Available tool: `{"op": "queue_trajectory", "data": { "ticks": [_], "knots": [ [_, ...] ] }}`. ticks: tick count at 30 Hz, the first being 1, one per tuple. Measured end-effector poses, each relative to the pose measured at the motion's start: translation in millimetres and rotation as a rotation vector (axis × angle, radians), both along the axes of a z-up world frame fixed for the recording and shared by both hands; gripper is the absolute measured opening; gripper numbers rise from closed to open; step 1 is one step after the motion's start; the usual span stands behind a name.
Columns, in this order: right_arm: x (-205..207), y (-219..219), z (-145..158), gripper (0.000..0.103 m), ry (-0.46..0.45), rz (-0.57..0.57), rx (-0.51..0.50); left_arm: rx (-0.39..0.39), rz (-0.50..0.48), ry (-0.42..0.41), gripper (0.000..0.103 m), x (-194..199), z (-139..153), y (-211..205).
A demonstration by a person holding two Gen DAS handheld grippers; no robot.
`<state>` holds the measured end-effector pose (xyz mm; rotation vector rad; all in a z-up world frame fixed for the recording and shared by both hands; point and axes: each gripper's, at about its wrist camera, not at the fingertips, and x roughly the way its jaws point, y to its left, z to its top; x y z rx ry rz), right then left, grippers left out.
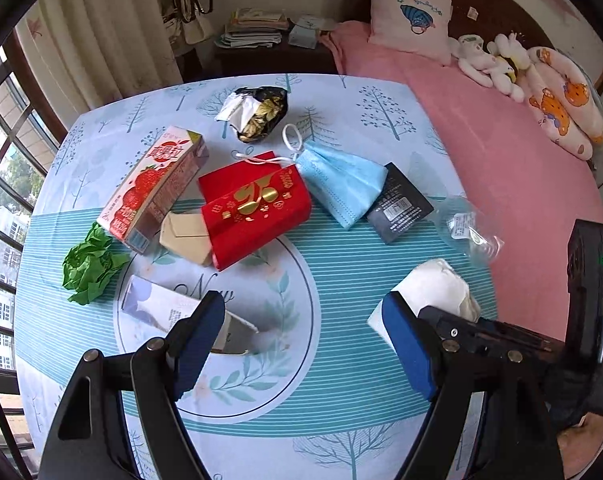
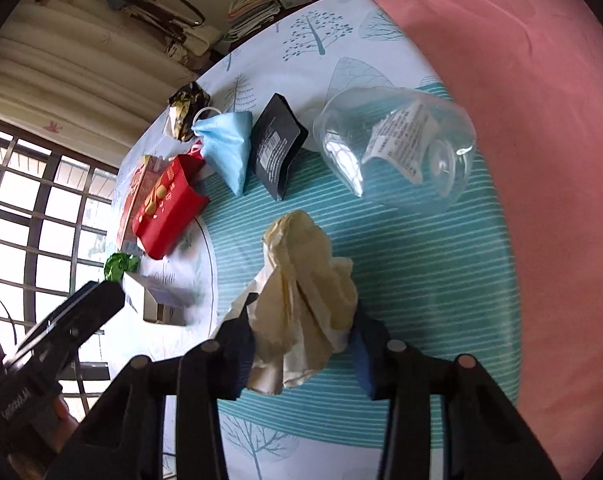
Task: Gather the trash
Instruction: 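Grasp the crumpled beige tissue with the right tool while the left tool grasps the clear plastic bottle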
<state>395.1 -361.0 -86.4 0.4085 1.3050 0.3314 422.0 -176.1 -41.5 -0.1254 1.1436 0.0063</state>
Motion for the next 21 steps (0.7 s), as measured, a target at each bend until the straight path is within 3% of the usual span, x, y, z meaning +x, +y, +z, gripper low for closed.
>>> {"op": "queue_trajectory", "data": {
  "ticks": [5, 15, 21],
  "knots": [
    [-11, -10, 10, 0.025, -0.020, 0.015, -0.013, -0.018, -0.045, -0.002, 0.079, 9, 2, -17],
    [-16, -83, 24, 0.023, 0.017, -0.161, -0.109, -0.088, -0.141, 0.005, 0.079, 38, 4, -57],
    [-7, -119, 39, 0.022, -0.054, -0.261, -0.209, -0.180, -0.146, 0.065, 0.079, 63, -12, -78]
  ]
}}
